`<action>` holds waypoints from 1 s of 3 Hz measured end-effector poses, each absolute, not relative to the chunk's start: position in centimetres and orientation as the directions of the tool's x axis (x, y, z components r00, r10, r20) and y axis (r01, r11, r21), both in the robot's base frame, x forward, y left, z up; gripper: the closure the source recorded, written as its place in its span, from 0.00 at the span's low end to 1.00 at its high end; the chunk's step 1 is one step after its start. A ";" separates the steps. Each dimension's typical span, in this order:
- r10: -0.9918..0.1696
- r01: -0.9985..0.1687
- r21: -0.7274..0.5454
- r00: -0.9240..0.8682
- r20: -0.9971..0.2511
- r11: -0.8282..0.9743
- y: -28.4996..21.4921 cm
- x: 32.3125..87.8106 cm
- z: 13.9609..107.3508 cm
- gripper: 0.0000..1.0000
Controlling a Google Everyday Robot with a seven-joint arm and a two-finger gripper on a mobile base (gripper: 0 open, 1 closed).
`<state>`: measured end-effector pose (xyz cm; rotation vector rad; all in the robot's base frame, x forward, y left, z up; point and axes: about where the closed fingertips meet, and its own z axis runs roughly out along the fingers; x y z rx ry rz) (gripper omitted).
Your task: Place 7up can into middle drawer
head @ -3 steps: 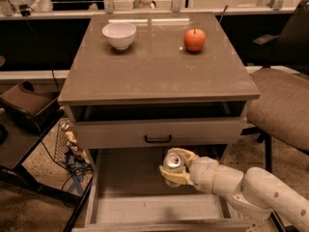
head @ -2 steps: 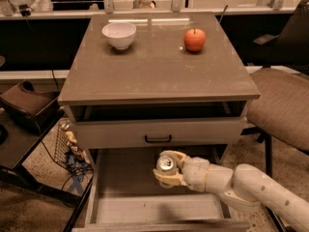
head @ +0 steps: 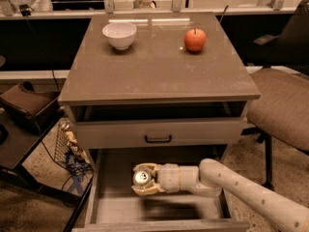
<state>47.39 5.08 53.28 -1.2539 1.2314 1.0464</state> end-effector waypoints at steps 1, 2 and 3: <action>-0.086 -0.997 -0.073 0.071 -0.994 0.023 6.2 46.2 48.6 1.00; -0.108 -1.000 -0.018 0.016 -0.994 0.015 6.9 45.7 44.6 1.00; -0.106 -1.000 -0.015 0.014 -0.994 0.011 7.1 45.5 44.5 0.74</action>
Offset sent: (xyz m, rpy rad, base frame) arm -0.0220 0.0213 -0.1413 -0.0654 0.1635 0.0494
